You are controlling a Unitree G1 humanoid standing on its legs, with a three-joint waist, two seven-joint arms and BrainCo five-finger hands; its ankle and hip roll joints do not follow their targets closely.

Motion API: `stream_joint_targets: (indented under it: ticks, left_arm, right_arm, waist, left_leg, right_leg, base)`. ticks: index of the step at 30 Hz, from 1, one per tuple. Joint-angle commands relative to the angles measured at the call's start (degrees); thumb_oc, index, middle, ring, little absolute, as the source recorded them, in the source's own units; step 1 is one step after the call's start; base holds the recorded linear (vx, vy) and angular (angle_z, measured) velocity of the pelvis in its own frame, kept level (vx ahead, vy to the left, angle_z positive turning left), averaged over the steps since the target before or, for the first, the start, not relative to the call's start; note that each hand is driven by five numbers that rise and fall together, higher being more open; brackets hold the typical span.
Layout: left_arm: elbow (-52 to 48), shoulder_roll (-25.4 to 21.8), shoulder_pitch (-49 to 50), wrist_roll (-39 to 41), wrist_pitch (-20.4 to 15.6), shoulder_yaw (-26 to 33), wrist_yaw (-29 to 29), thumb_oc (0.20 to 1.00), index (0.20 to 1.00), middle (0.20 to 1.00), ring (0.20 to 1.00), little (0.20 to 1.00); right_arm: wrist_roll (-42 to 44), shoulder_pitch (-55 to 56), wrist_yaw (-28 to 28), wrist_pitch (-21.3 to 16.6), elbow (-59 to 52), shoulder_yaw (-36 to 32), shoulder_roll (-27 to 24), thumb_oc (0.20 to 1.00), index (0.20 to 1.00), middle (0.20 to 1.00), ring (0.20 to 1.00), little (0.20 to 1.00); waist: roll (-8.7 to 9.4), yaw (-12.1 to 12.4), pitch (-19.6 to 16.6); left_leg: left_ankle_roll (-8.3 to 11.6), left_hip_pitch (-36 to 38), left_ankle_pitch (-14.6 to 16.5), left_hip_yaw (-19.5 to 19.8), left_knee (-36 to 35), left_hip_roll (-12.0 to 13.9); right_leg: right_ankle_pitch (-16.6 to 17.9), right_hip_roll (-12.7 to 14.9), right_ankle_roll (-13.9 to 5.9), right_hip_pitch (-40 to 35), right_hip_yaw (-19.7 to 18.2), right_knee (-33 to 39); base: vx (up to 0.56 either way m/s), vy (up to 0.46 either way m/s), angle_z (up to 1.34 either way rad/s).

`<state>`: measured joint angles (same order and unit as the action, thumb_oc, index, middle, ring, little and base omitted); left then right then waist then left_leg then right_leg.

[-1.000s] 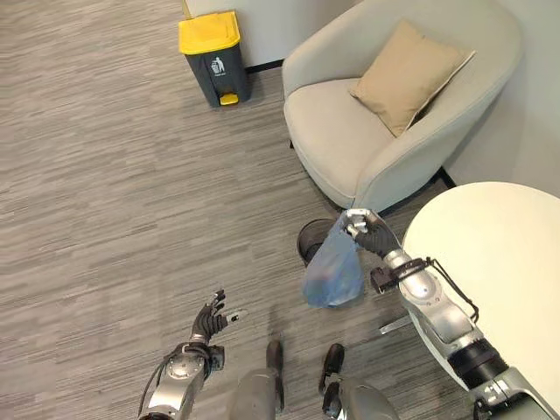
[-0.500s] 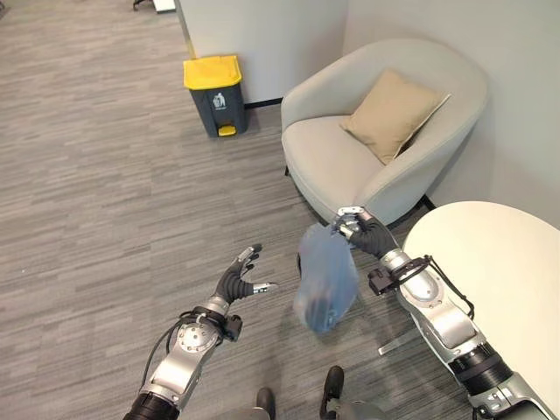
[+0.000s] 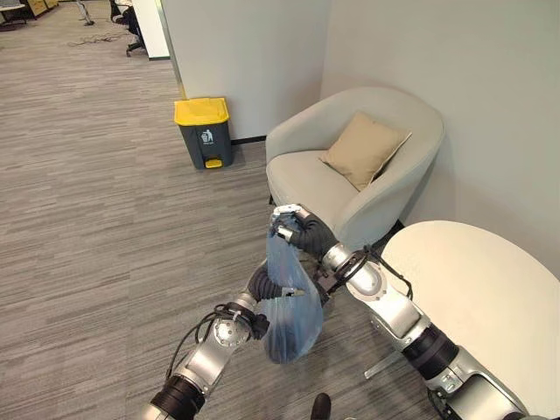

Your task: Gather garbage on tea table into small bin, then transfer packed bag to large trash can.

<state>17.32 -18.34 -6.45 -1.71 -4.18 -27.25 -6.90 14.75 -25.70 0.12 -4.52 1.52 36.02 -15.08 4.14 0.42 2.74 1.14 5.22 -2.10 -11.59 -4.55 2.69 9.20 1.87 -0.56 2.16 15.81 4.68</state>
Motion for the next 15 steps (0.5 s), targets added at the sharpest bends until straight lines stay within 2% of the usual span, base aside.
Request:
stream_joint_targets:
  ticks: [1,8,10,15]
  left_arm:
    - [1.6,0.4,-4.3,-2.7,-1.3,-2.2,-0.9,1.0,1.0,1.0,1.0,1.0]
    - [4.2,1.5,-5.7,-3.4,-0.9,-3.7,-1.8,1.0,1.0,1.0,1.0,1.0]
    - [4.5,1.4,-6.5,-4.7,-0.8,-2.8,-4.6,1.0,1.0,1.0,1.0,1.0]
    - [4.3,2.6,-10.9,-4.8,-1.0,-3.8,-7.3,1.0,1.0,1.0,1.0,1.0]
  right_arm:
    - [3.6,-7.4,-1.4,-4.1,-2.3,-2.2,3.6,0.2,0.2,0.2,0.2,0.2]
    - [6.5,-9.4,-1.2,-4.6,-4.3,-0.7,5.3,0.2,0.2,0.2,0.2,0.2]
    - [8.5,-9.8,-0.3,-4.8,-6.1,0.6,6.5,0.2,0.2,0.2,0.2,0.2]
    - [12.3,-11.8,0.6,-5.6,-6.0,3.7,10.4,0.2,0.2,0.2,0.2,0.2]
  waist:
    - [1.14,0.2,0.3]
    - [1.11,-0.4,0.0]
    - [1.21,-0.3,-0.2]
    - [1.56,0.0,-0.5]
  left_leg:
    - [1.83,-0.7,3.9,0.7,-0.4,-0.6]
    - [1.52,-0.4,4.1,0.0,-0.4,-0.7]
    - [1.44,-0.1,4.2,-0.1,-0.4,-0.8]
    - [1.4,-0.1,4.1,0.3,-0.4,-0.9]
  right_leg:
    - [-9.6,2.2,-6.04,-5.7,-3.6,-0.8]
    - [-9.2,2.2,-6.17,-5.5,-4.3,-0.9]
    - [-9.3,2.3,-6.18,-5.5,-4.4,-1.1]
    - [-9.2,2.5,-6.09,-5.6,-4.4,-1.2]
  base:
    - [0.0,0.0,0.0]
    - [-0.01,0.015,-0.02]
    - [-0.01,0.038,-0.06]
    - [-0.01,0.01,-0.03]
